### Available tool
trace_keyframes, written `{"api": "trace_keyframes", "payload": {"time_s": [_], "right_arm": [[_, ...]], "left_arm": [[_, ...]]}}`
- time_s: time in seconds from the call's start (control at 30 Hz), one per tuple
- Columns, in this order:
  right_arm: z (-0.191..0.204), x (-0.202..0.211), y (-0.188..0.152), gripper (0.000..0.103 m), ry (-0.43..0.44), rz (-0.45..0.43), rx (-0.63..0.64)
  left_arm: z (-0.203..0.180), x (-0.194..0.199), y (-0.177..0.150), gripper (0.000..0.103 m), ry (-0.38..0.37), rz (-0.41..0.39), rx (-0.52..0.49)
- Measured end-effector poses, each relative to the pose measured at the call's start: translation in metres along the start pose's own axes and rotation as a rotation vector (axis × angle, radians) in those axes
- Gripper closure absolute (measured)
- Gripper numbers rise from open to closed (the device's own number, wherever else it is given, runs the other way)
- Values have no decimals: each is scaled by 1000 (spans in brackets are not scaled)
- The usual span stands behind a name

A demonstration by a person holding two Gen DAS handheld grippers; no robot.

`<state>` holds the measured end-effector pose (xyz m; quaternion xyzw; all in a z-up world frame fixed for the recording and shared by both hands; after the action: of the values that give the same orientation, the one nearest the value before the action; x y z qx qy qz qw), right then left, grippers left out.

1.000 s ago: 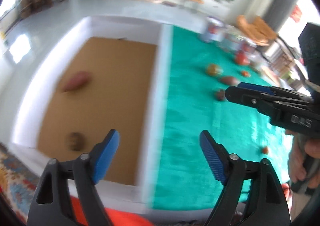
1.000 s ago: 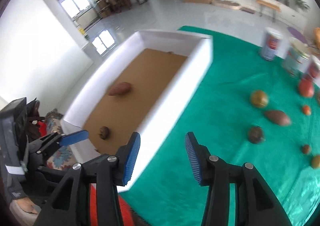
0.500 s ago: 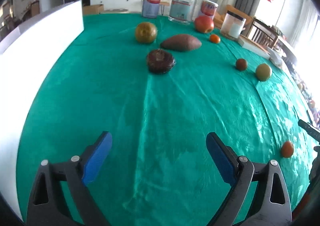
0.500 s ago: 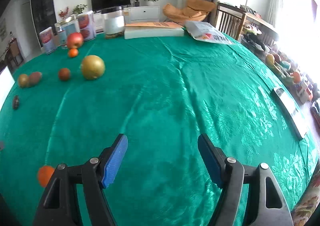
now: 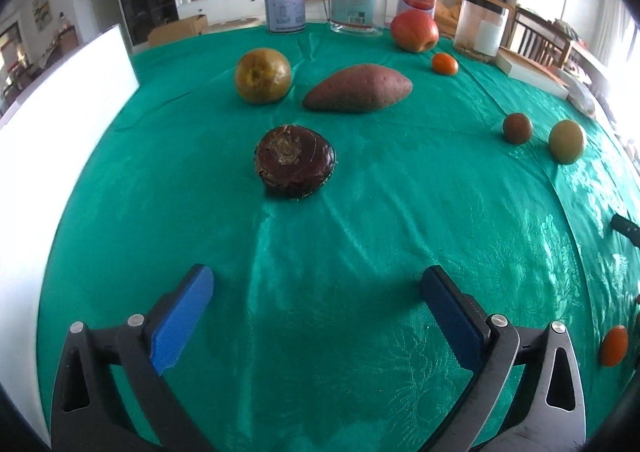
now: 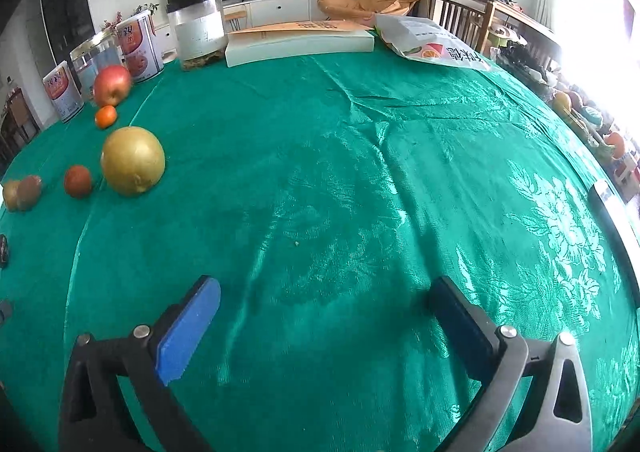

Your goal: Organize fruits

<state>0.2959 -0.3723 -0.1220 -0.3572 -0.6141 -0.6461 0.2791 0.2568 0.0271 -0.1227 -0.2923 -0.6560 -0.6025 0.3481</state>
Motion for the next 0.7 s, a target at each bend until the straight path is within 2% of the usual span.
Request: {"api": "trace_keyframes", "payload": {"time_s": [0.7], "right_arm": [[2, -1, 1, 0, 1, 1, -2]], "left_arm": [[-1, -1, 1, 0, 0, 1, 0]]}}
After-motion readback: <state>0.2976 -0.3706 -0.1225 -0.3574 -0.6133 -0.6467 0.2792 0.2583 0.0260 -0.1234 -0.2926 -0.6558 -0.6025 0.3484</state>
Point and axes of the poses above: each gripper's, at about its wrist camera, not at the fingertips, and x roughly against the way its jaws point, z to its left, y to its top, the point moved 4 cm from there along -x, roughly the way its jaws point, and after that the axes turned 2 degrees about x, right-handed, at the moved point
